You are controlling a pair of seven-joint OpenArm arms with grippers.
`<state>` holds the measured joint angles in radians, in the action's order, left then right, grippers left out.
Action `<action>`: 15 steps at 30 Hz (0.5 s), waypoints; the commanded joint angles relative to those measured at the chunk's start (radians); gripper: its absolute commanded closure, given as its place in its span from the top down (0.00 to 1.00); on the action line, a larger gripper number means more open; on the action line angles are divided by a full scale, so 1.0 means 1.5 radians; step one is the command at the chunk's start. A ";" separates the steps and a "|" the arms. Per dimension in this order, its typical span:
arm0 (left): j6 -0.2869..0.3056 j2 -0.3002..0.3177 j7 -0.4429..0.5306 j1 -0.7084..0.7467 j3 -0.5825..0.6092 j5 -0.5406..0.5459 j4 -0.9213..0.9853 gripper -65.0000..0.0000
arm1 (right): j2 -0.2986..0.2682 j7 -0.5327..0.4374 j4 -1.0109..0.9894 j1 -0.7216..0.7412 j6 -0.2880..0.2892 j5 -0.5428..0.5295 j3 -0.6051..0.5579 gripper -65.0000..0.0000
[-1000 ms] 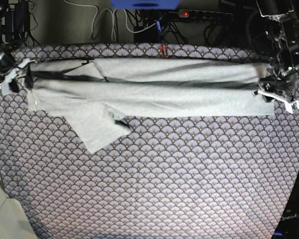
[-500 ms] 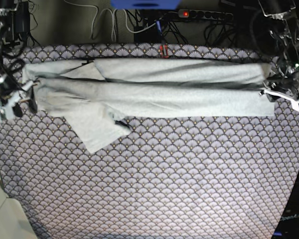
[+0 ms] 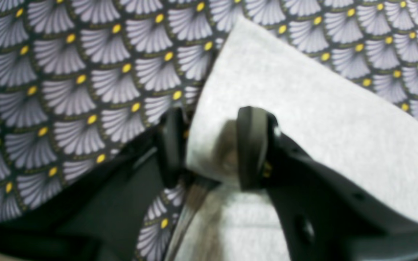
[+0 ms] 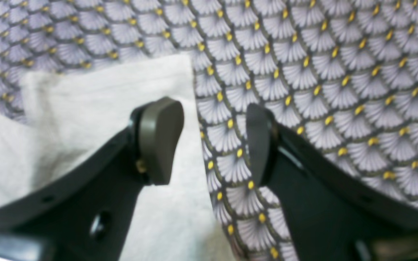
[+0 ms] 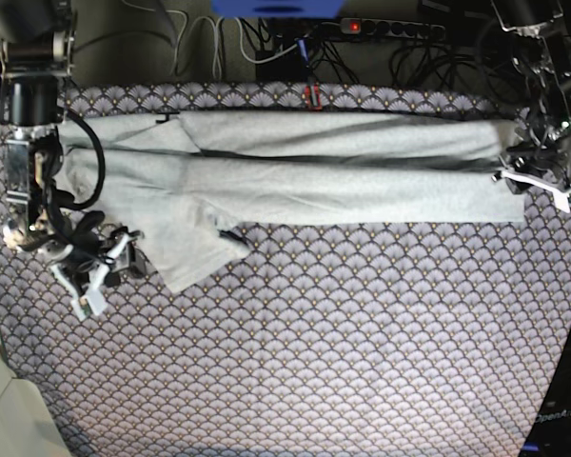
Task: Fold the T-shirt properly
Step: 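Release the right gripper and move it to the sleeve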
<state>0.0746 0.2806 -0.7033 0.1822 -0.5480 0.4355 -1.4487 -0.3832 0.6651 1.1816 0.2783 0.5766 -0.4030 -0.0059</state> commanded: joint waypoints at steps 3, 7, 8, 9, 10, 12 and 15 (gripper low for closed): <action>0.001 0.011 0.013 -0.006 -0.002 0.004 -0.014 0.38 | -0.005 -0.057 -0.051 0.046 0.003 -0.011 -0.030 0.50; 0.001 0.011 0.013 -0.006 -0.004 0.004 -0.014 0.38 | 0.006 -0.092 -0.096 0.057 0.003 -0.011 -0.040 0.50; 0.001 0.011 0.013 -0.006 -0.004 0.004 -0.014 0.38 | 0.006 -0.095 -0.098 0.057 0.003 -0.011 -0.047 0.50; 0.001 0.011 0.013 -0.006 -0.004 0.004 -0.014 0.38 | 0.006 -0.096 -0.100 0.058 0.003 -0.011 -0.056 0.50; 0.001 0.011 0.013 -0.007 -0.003 0.004 -0.014 0.38 | 0.007 -0.099 -0.100 0.058 0.003 -0.011 -0.065 0.50; 0.000 0.011 0.013 -0.007 -0.003 0.004 -0.014 0.38 | 0.017 -0.099 -0.100 0.059 0.003 -0.011 -0.075 0.50; -0.002 0.011 0.013 -0.008 -0.003 0.004 -0.014 0.38 | 0.021 -0.109 -0.100 0.064 0.003 -0.010 -0.076 0.50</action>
<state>0.0734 0.2798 -0.7006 0.1814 -0.5480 0.4355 -1.4487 -0.3374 0.5293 1.0157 0.3401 0.5785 -0.4034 -0.1261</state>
